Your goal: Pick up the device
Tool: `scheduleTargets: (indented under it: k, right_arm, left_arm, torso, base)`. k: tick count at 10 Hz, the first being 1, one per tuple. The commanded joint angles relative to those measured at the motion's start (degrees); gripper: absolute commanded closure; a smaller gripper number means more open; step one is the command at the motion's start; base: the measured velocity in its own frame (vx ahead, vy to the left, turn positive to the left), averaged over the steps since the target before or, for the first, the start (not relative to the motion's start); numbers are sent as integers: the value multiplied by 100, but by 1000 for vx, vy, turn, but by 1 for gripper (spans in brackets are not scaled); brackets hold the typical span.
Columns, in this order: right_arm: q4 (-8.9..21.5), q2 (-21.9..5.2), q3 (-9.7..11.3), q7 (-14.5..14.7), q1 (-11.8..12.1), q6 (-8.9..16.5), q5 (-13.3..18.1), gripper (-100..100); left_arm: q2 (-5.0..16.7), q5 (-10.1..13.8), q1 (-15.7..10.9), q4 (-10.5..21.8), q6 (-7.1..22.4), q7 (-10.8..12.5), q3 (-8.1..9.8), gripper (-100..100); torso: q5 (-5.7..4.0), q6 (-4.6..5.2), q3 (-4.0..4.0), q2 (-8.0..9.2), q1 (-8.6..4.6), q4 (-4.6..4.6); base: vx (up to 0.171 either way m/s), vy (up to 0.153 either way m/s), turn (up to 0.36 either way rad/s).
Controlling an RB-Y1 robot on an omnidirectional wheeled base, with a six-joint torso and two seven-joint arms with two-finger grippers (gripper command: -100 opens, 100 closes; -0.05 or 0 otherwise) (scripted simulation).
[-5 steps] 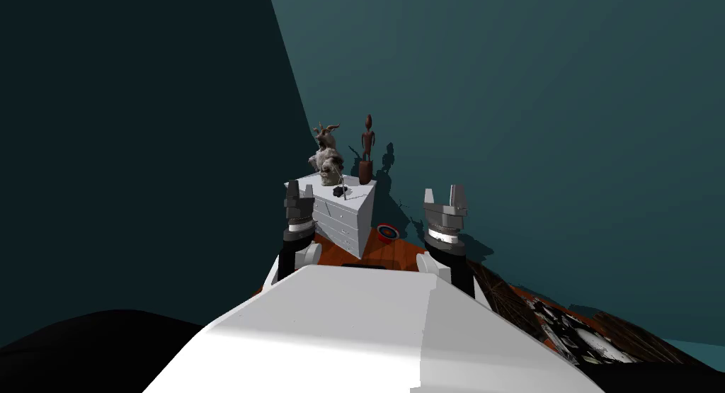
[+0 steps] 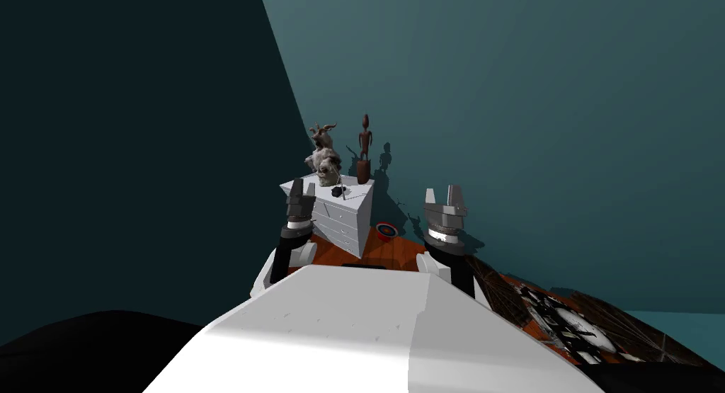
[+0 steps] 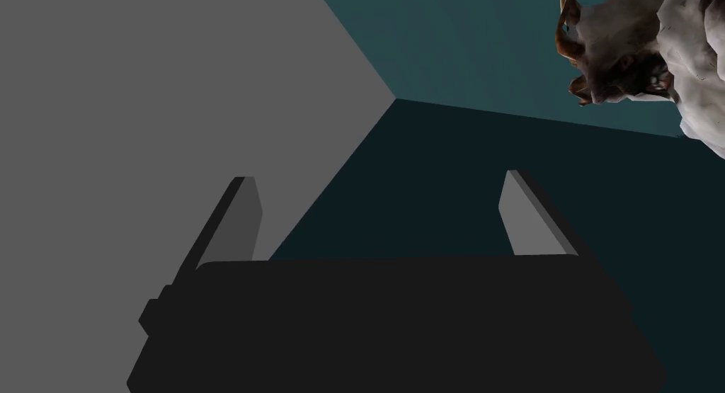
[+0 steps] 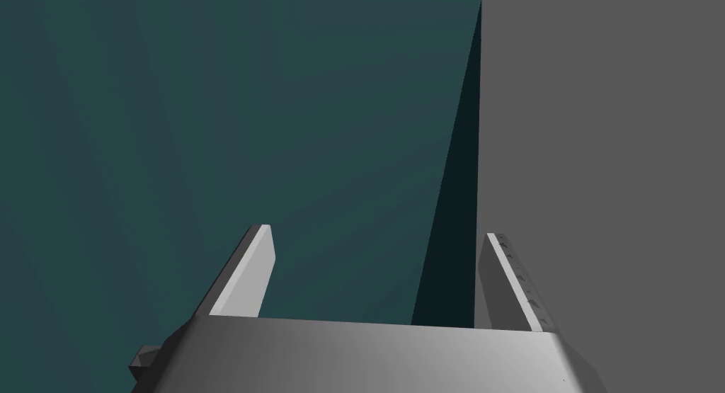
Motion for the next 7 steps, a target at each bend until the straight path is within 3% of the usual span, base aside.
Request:
scheduleTargets:
  k: [1,7]
  right_arm:
    - [0,0,0,0,0,0,0,0]
    - [0,0,0,0,0,0,0,0]
  left_arm:
    - [212,-14,-86,-41,164,89,90,-100]
    - [755,-81,-498,-215,922,480,532,-100]
  torso:
    - [0,0,0,0,0,0]
    - [3,-1,5,9,14,2]
  base:
    - [-33,66,-124]
    - [-52,87,-162]
